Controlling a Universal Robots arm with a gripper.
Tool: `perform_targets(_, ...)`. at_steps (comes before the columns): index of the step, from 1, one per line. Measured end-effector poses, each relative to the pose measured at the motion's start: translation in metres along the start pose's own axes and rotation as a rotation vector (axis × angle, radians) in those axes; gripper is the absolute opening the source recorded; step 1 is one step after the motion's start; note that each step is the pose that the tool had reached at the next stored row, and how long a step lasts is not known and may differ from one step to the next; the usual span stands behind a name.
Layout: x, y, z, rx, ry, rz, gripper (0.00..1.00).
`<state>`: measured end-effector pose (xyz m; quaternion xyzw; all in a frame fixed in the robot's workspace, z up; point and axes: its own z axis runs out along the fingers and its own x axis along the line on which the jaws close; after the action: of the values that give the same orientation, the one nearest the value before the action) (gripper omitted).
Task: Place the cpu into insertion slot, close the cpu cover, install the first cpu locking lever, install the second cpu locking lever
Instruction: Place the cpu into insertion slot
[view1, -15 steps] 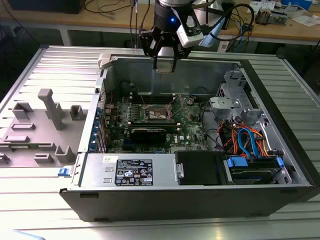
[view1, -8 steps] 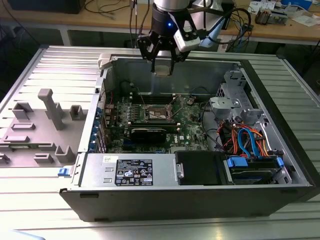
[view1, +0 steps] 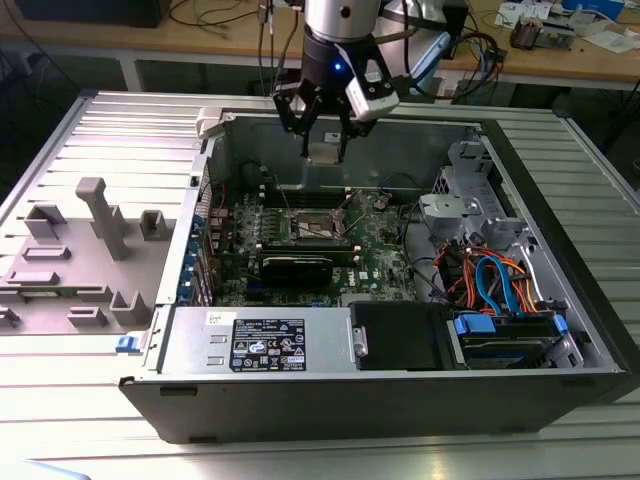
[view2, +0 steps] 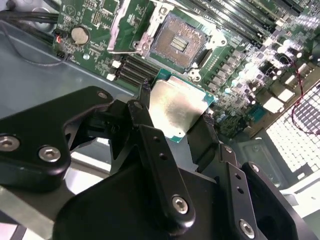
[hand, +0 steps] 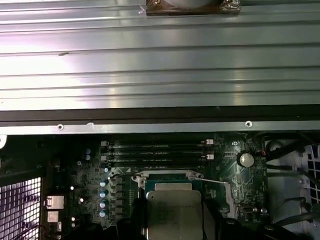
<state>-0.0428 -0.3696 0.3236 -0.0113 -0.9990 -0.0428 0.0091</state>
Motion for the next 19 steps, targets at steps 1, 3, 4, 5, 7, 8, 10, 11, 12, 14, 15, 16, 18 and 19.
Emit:
perform_targets(1,0.0,-0.0001,0.0004,0.0002,0.0,0.0,0.54)
perform_targets(3,0.0,-0.0002,0.0009,0.0002,0.0001,0.0,0.54)
perform_targets(4,0.0,-0.0003,0.0023,0.0001,0.0,-0.001,0.54)
perform_targets(5,0.0,-0.0005,0.0037,0.0002,0.0,-0.001,0.54)
perform_targets(7,0.0004,-0.0009,0.0078,0.0003,0.0001,-0.001,0.54)
perform_targets(8,0.0005,-0.001,0.0091,0.0002,0.0002,-0.001,0.54)
perform_targets(10,0.0009,-0.0015,0.0133,0.0003,0.0002,-0.002,0.54)
perform_targets(11,0.001,-0.0018,0.0149,0.0003,0.0002,-0.002,0.54)
perform_targets(12,0.001,-0.0018,0.0149,0.0005,0.0003,-0.003,0.54)
perform_targets(14,0.0018,-0.0027,0.0157,0.0003,0.0001,-0.004,0.54)
perform_targets(15,0.0027,-0.004,0.0176,0.0003,0.0001,-0.005,0.54)
perform_targets(16,0.0034,-0.006,0.0195,0.0004,0.0001,-0.006,0.54)
perform_targets(18,0.0037,-0.0083,0.0213,0.0003,0.0002,-0.007,0.54)
perform_targets(19,0.0038,-0.0093,0.0222,0.0001,0.0002,-0.008,0.54)
